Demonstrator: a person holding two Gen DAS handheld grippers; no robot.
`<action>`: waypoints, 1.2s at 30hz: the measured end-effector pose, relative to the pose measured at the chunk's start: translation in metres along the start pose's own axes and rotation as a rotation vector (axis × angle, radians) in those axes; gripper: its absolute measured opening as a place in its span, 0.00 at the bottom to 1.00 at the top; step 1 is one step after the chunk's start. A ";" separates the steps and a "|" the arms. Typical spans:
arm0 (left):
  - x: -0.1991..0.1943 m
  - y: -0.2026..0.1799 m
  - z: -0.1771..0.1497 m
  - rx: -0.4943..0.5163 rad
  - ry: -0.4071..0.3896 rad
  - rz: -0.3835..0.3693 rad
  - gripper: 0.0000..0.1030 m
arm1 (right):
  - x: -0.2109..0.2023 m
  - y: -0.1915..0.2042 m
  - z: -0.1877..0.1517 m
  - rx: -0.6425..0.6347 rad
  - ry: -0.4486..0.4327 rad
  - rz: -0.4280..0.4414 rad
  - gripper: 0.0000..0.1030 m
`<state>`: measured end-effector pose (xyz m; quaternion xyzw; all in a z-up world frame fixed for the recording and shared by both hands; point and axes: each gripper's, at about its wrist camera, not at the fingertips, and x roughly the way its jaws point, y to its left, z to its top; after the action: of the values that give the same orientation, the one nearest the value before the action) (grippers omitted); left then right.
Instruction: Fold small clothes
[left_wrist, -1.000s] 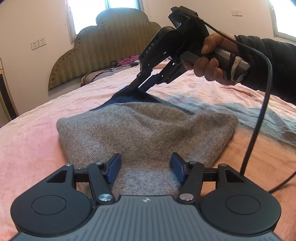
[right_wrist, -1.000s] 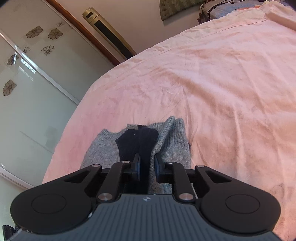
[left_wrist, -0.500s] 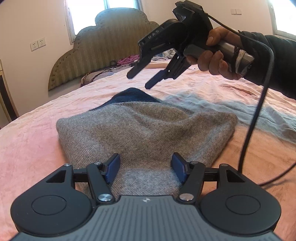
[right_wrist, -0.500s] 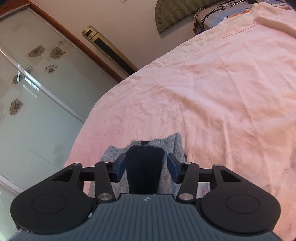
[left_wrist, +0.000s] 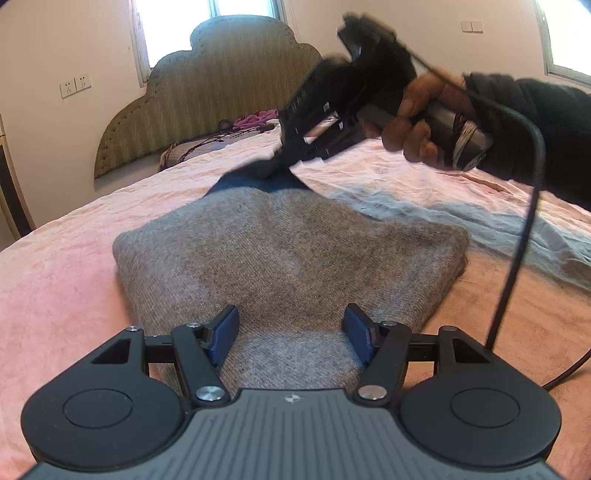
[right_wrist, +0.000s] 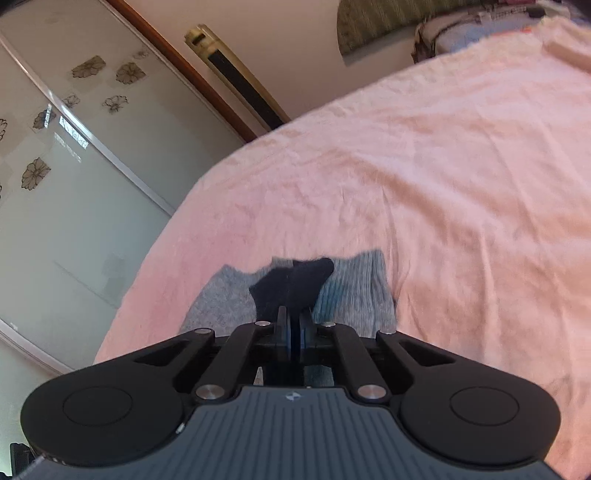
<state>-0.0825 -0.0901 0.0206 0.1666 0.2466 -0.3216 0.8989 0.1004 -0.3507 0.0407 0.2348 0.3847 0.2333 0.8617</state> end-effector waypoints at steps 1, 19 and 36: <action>0.000 0.002 0.000 -0.004 0.000 -0.005 0.61 | 0.006 -0.014 0.000 0.042 0.019 -0.018 0.09; 0.071 0.198 0.000 -1.045 0.047 -0.189 0.76 | 0.025 -0.033 -0.022 0.119 0.026 0.070 0.88; 0.070 0.238 0.064 -0.823 0.049 -0.021 0.20 | 0.046 0.020 0.008 0.102 -0.003 0.232 0.29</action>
<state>0.1434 0.0212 0.0683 -0.2019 0.3777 -0.2010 0.8810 0.1296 -0.3103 0.0321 0.3218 0.3649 0.3111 0.8164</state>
